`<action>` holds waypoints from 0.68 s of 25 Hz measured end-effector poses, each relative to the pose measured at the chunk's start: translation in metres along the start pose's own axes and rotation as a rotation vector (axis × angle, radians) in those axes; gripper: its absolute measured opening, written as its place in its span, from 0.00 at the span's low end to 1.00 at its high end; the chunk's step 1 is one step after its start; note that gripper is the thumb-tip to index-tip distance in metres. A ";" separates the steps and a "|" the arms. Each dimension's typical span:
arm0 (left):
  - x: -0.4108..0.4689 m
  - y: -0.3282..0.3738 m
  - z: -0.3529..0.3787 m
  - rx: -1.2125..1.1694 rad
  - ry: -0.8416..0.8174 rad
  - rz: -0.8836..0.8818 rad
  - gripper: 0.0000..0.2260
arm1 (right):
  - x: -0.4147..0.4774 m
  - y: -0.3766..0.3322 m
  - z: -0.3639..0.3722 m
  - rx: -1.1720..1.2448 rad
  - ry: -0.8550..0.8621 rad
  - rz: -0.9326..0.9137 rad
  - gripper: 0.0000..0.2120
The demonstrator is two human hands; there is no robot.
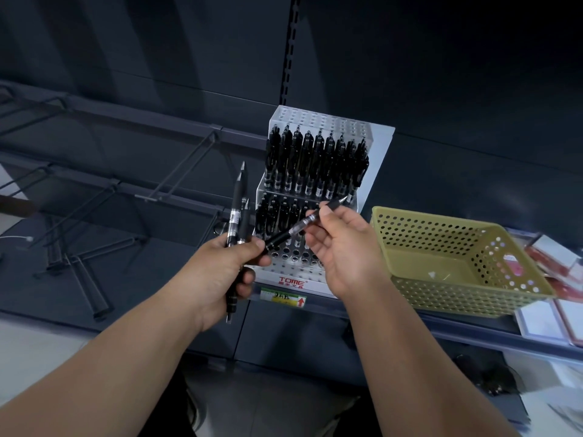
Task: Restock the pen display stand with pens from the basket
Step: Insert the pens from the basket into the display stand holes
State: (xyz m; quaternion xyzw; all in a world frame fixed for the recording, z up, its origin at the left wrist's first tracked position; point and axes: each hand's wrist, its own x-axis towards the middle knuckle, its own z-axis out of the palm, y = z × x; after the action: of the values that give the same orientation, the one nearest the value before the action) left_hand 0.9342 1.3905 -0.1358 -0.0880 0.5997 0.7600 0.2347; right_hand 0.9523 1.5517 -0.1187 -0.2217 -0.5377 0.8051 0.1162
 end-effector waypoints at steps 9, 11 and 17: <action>0.008 -0.001 -0.001 0.015 0.060 0.054 0.05 | 0.003 0.011 -0.013 0.268 0.023 0.225 0.01; 0.008 -0.001 -0.001 0.069 0.077 0.099 0.04 | 0.003 0.014 -0.014 0.192 0.110 0.213 0.08; 0.012 -0.001 -0.003 0.241 0.162 0.195 0.02 | -0.008 0.019 -0.013 -0.832 0.154 -0.336 0.12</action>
State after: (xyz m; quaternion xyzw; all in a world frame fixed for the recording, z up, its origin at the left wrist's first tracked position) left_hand 0.9237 1.3911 -0.1421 -0.0619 0.7091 0.6922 0.1196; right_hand 0.9666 1.5515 -0.1382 -0.2186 -0.8339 0.4716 0.1858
